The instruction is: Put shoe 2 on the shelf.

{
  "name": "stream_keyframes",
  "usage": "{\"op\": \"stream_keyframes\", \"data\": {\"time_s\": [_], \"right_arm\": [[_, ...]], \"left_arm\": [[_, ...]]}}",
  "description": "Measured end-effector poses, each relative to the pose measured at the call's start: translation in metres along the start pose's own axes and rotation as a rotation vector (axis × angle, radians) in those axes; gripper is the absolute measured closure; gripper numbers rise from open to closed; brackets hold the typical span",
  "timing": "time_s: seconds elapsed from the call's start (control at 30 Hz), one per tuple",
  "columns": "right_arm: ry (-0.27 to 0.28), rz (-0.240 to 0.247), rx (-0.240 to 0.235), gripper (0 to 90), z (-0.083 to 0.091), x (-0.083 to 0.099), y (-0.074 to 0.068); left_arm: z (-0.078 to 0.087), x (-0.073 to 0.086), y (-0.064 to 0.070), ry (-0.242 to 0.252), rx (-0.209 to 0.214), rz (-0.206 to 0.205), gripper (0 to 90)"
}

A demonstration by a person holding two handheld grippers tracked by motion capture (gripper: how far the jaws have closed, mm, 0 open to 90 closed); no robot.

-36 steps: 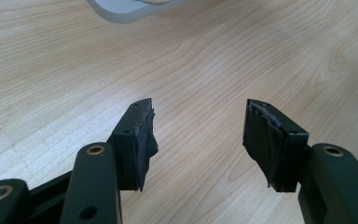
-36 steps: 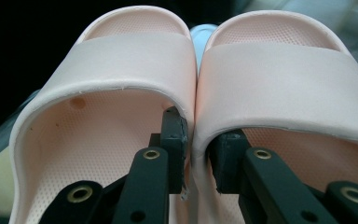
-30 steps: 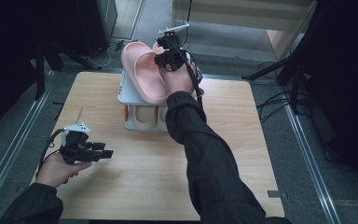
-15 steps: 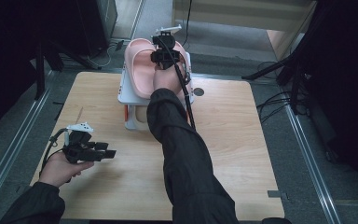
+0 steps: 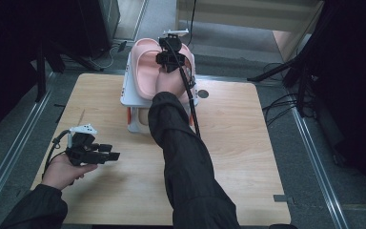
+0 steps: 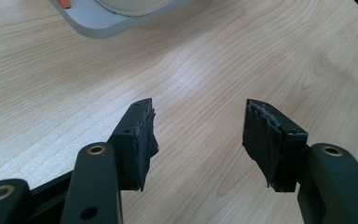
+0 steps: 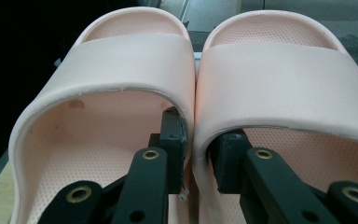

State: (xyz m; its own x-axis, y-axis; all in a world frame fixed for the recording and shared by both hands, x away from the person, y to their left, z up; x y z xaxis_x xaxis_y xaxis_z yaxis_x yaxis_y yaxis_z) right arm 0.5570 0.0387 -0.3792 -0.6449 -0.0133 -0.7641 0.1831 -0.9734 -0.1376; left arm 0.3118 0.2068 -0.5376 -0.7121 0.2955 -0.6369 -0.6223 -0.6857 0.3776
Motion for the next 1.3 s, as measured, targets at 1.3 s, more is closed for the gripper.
{"op": "stream_keyframes", "data": {"time_s": [1.3], "right_arm": [[0.013,0.031,-0.128,57.2,0.021,0.014,0.003]], "left_arm": [[-0.004,0.0,-0.002,-0.015,0.002,-0.004,43.0]]}}
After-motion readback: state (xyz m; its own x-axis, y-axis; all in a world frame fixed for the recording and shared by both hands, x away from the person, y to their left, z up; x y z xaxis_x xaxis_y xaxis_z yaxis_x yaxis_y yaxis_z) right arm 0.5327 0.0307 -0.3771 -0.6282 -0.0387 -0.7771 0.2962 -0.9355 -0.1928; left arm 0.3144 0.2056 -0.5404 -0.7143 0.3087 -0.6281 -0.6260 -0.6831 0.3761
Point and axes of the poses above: each handheld gripper's, and its own axes: z roughly backward along the jaws, x roughly out of its underside, y roughly to its right, the point moved 8 cm from there along -z, roughly forward along the jaws, and after that the axes turned 3 degrees about x, right-handed, at the moved point
